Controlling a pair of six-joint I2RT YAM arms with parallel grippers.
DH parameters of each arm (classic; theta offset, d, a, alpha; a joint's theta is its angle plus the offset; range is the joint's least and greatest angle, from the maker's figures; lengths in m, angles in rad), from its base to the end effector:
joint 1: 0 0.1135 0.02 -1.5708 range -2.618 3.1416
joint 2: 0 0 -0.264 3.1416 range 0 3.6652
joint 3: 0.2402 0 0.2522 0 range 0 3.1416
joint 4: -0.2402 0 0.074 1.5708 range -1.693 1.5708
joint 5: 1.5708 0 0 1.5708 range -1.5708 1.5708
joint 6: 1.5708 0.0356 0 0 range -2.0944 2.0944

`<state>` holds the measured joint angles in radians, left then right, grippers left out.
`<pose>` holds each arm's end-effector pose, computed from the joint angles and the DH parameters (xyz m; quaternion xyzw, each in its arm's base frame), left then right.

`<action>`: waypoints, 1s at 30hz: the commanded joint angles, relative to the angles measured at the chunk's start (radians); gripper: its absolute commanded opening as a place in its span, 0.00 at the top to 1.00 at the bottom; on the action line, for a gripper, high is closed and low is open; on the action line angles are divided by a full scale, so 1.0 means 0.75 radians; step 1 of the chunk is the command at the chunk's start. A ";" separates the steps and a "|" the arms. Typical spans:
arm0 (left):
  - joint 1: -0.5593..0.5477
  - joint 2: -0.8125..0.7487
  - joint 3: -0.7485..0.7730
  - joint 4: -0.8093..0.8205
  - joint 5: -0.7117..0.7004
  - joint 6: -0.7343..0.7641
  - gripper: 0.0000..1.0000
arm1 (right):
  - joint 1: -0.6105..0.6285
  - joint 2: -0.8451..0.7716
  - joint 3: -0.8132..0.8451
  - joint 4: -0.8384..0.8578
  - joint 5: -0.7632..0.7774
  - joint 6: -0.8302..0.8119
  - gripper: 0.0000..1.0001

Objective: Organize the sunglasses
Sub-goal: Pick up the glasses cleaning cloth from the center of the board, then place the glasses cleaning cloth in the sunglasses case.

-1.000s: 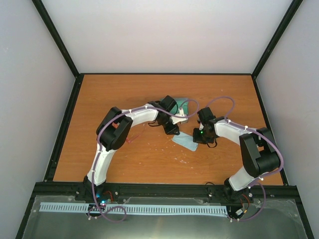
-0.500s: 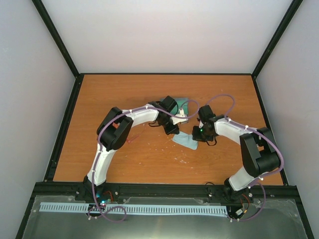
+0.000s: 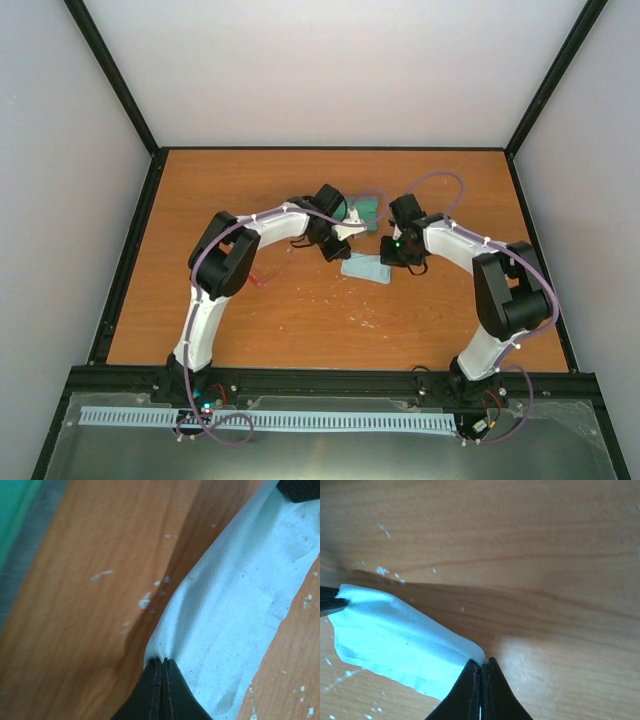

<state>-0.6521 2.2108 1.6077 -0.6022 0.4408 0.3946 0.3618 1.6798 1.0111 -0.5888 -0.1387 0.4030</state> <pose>0.3496 -0.2860 0.1365 0.5140 0.8113 -0.2360 0.1483 0.2899 0.1150 0.1672 0.0095 0.9854 0.1216 0.1189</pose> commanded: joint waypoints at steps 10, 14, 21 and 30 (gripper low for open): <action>0.077 -0.136 0.043 0.061 -0.061 -0.046 0.99 | 0.007 0.203 0.318 -0.077 0.024 -0.077 0.97; 0.117 -0.145 0.048 0.078 -0.095 -0.062 1.00 | 0.008 0.271 0.415 -0.101 0.047 -0.098 0.97; 0.169 -0.142 0.071 0.092 -0.113 -0.073 1.00 | 0.008 0.377 0.578 -0.131 0.068 -0.114 0.97; 0.211 -0.099 0.113 0.109 -0.090 -0.072 1.00 | 0.008 0.543 0.816 -0.193 0.087 -0.140 0.97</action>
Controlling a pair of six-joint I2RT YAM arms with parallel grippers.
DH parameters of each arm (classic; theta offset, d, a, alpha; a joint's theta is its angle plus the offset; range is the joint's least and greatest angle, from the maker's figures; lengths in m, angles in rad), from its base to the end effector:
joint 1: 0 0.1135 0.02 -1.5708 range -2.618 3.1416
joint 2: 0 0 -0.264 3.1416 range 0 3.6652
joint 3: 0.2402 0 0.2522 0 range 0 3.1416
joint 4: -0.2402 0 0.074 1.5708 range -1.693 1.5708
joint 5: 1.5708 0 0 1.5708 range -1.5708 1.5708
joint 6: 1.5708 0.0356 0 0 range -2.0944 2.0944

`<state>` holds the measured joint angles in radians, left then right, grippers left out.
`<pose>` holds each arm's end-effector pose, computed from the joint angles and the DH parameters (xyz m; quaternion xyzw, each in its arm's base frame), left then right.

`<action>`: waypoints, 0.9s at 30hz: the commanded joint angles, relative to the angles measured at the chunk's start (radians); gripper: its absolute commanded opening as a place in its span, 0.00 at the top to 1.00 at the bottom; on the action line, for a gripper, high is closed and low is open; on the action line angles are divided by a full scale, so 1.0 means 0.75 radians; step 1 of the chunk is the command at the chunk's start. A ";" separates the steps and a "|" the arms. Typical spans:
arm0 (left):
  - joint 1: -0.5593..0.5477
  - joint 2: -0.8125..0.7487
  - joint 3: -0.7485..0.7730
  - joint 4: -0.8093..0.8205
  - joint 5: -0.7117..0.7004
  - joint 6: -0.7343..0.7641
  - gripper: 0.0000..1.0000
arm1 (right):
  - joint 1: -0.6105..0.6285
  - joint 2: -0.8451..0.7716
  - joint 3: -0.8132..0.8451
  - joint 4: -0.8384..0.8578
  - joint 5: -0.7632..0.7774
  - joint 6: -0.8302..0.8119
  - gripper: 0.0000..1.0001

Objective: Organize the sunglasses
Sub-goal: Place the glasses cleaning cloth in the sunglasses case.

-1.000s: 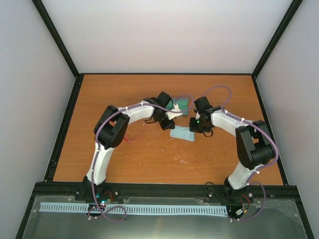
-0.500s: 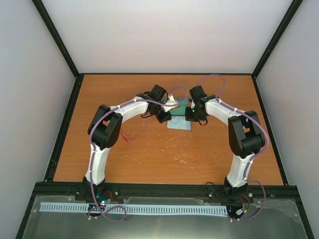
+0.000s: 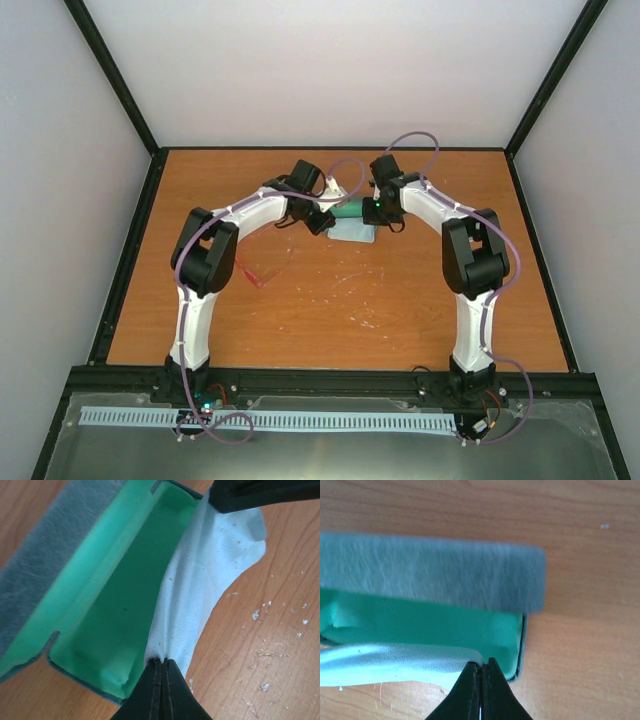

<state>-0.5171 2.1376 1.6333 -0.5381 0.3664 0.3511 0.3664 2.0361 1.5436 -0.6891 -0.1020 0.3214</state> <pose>0.3929 -0.2381 0.1778 0.4424 0.8411 -0.1965 0.2413 0.3947 0.1554 0.1852 -0.0319 0.9794 0.1122 0.1650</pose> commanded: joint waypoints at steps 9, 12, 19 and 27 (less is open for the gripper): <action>0.052 0.050 0.112 0.032 0.025 -0.019 1.00 | 0.000 0.208 0.299 -0.136 0.075 -0.061 0.97; 0.051 0.067 0.118 0.034 0.029 -0.020 1.00 | -0.002 0.219 0.314 -0.131 0.095 -0.062 0.97; 0.055 0.104 0.132 0.032 0.042 -0.028 0.99 | -0.007 0.249 0.349 -0.132 0.115 -0.078 0.97; 0.057 0.125 0.155 0.035 0.033 -0.045 1.00 | -0.008 0.286 0.386 -0.121 0.105 -0.085 0.97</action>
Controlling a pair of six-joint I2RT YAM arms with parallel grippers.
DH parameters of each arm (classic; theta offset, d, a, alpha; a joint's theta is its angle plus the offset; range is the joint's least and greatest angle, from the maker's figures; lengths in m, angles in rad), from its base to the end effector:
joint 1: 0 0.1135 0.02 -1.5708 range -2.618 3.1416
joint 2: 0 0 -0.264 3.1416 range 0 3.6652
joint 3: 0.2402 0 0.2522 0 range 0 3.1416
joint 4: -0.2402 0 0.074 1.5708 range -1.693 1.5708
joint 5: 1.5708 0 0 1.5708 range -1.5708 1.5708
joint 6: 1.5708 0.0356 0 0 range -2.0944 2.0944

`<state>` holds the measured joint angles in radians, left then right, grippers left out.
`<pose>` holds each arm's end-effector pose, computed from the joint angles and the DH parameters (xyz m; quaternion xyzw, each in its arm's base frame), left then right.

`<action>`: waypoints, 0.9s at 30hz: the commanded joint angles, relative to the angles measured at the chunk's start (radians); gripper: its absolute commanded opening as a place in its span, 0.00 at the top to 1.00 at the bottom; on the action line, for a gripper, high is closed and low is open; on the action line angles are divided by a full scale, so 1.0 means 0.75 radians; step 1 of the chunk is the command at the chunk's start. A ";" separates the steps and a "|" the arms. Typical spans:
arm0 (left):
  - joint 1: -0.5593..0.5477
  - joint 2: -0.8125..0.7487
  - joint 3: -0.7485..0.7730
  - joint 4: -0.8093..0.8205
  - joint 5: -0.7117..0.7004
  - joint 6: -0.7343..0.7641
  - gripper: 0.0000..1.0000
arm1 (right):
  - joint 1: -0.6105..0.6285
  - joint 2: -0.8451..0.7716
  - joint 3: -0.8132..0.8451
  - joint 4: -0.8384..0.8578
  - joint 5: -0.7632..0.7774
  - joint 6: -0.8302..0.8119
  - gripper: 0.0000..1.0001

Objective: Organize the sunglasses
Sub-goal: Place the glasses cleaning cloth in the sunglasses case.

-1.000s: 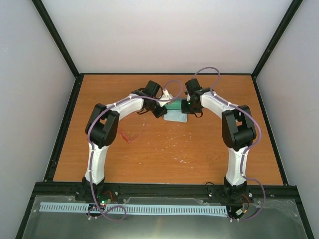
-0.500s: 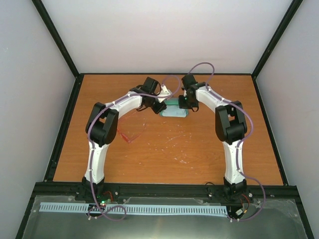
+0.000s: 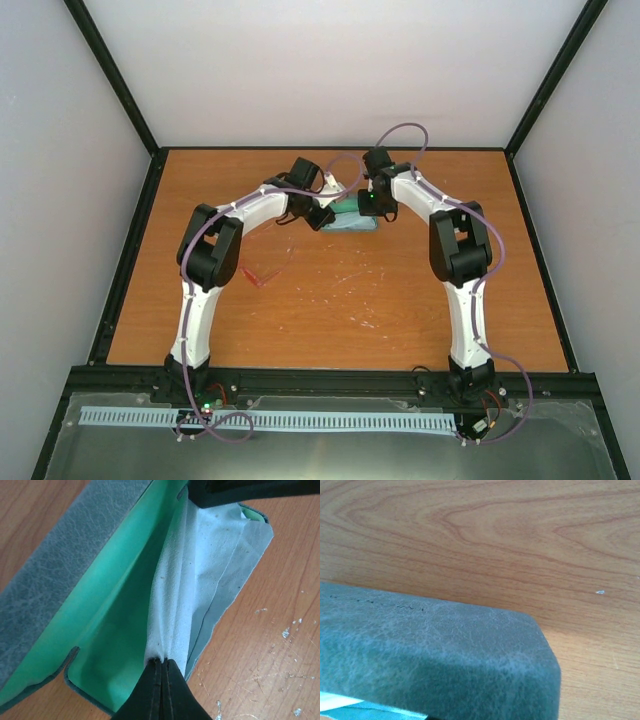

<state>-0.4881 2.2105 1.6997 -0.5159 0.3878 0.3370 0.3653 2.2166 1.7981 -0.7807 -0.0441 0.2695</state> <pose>0.4141 -0.2351 0.1664 0.4264 0.8451 -0.2050 0.2489 0.4355 0.1682 0.1775 -0.0511 0.9812 0.0782 0.1687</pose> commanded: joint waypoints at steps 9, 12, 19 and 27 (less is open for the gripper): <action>0.019 0.046 0.068 0.012 -0.022 -0.022 0.99 | -0.007 0.074 0.068 0.028 0.036 0.001 0.97; 0.019 0.053 0.062 0.010 -0.026 -0.022 0.97 | -0.006 0.081 0.068 0.039 0.033 0.004 0.97; 0.019 0.048 0.048 0.024 -0.081 -0.037 0.74 | -0.007 0.094 0.075 0.022 0.040 0.009 0.77; 0.019 -0.004 -0.019 0.050 -0.116 -0.040 0.61 | -0.006 0.018 -0.002 0.050 0.061 0.029 0.67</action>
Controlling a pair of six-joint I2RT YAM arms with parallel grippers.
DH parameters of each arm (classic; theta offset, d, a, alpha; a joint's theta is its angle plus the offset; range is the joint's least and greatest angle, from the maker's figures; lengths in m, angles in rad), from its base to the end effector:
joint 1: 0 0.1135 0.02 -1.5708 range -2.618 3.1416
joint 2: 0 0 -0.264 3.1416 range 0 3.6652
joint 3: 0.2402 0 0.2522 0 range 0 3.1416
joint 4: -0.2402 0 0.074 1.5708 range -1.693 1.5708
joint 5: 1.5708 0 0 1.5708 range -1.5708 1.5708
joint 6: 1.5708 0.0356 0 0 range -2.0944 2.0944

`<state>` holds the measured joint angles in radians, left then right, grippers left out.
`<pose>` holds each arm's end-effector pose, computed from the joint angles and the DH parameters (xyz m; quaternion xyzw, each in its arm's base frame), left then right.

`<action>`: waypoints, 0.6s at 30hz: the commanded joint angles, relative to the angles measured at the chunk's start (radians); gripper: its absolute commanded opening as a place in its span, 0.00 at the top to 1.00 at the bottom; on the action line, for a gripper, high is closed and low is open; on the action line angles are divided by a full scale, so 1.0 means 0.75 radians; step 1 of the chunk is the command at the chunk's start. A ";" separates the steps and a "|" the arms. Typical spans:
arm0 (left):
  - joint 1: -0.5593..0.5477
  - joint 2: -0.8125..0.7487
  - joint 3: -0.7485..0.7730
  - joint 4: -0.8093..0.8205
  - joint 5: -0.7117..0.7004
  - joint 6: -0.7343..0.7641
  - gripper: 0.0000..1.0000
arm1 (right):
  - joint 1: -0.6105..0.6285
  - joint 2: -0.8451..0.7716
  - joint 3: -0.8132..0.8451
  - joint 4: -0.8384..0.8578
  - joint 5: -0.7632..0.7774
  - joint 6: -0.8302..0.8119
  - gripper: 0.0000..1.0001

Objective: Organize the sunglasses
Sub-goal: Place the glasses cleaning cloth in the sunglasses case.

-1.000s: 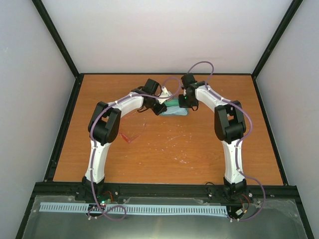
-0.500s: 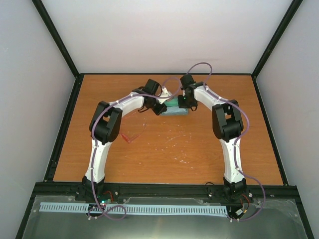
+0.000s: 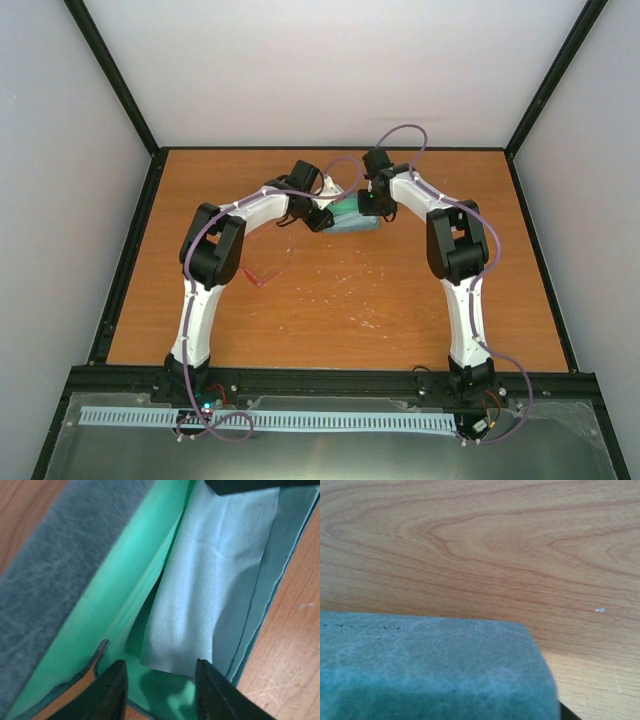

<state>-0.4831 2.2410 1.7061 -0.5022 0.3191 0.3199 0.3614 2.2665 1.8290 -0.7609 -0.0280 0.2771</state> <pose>0.4200 -0.2329 0.1543 0.4107 0.8602 -0.1740 0.2470 0.4453 0.1694 0.1646 -0.0440 0.9816 0.0712 0.1714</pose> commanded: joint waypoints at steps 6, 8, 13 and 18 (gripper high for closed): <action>0.013 -0.171 -0.190 0.163 -0.053 -0.025 0.32 | 0.004 -0.172 -0.142 0.061 0.058 0.057 0.52; 0.012 -0.206 -0.230 0.188 -0.058 -0.023 0.28 | 0.006 -0.222 -0.185 0.079 0.066 0.066 0.46; 0.012 -0.308 -0.310 0.229 -0.072 -0.019 0.22 | 0.013 -0.344 -0.269 0.084 0.097 0.082 0.38; 0.021 -0.445 -0.376 0.198 -0.094 0.057 0.19 | 0.012 -0.450 -0.313 0.027 0.131 0.065 0.39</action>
<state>-0.4805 2.0132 1.4528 -0.3737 0.2672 0.3096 0.3676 1.9999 1.6104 -0.7170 0.0269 0.3264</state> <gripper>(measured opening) 0.816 0.625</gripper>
